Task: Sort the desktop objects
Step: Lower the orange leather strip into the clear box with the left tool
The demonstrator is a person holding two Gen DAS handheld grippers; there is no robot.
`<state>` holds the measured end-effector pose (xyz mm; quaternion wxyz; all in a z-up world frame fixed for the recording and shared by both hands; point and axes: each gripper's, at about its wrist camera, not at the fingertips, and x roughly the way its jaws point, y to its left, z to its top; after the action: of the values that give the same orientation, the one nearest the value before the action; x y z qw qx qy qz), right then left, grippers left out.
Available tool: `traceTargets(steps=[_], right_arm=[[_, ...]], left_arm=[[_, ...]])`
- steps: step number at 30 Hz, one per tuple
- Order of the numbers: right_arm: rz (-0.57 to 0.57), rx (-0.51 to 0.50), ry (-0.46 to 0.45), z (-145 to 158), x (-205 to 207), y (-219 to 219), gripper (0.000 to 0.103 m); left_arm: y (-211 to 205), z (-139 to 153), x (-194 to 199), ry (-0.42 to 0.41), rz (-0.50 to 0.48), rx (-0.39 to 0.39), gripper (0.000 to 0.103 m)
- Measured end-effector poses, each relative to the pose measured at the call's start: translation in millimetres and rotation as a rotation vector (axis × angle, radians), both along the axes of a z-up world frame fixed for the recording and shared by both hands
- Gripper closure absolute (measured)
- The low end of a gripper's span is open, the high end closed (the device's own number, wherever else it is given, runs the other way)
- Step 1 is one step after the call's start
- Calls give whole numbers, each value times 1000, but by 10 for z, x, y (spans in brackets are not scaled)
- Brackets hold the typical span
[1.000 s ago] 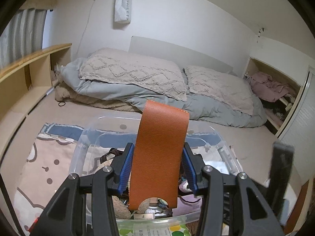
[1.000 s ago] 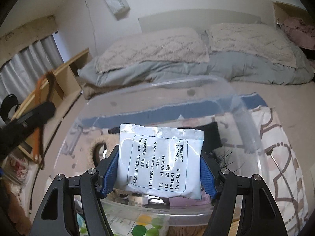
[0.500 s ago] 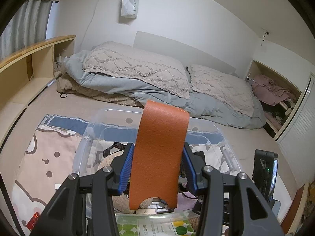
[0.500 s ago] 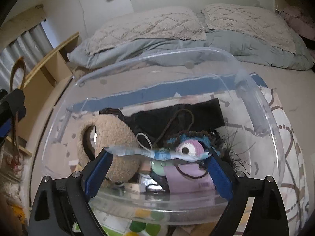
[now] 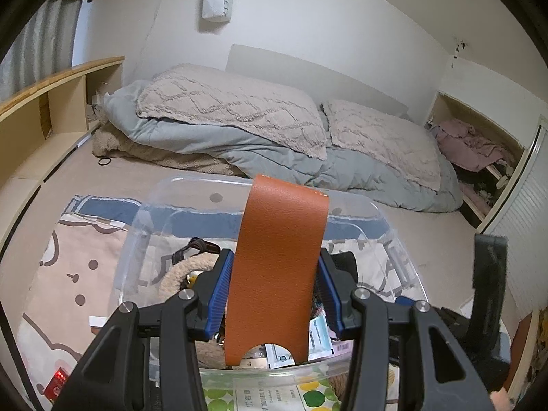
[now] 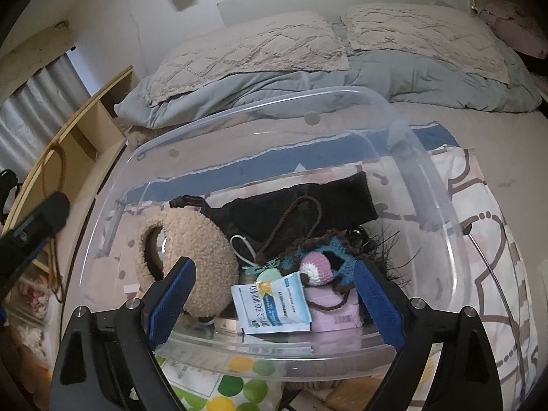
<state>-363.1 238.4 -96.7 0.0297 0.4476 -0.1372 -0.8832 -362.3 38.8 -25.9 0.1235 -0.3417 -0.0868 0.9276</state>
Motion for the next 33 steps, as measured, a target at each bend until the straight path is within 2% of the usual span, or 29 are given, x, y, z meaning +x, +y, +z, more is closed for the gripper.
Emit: traceTargets(steps=[9, 14, 19, 26, 33], right_arm=[[-29, 33, 37, 112, 46, 247, 10], [-38, 54, 69, 223, 114, 400, 10], [-56, 47, 90, 293, 142, 549, 10], [-77, 27, 90, 278, 123, 690, 10], [-76, 24, 80, 242, 113, 724, 10]], left_arm=[[229, -197, -133, 5, -84, 28, 55], [384, -385, -252, 2, -101, -39, 55], [550, -589, -329, -41, -134, -86, 55], [755, -826, -368, -68, -174, -210, 55], [855, -892, -363, -101, -233, -211, 55]])
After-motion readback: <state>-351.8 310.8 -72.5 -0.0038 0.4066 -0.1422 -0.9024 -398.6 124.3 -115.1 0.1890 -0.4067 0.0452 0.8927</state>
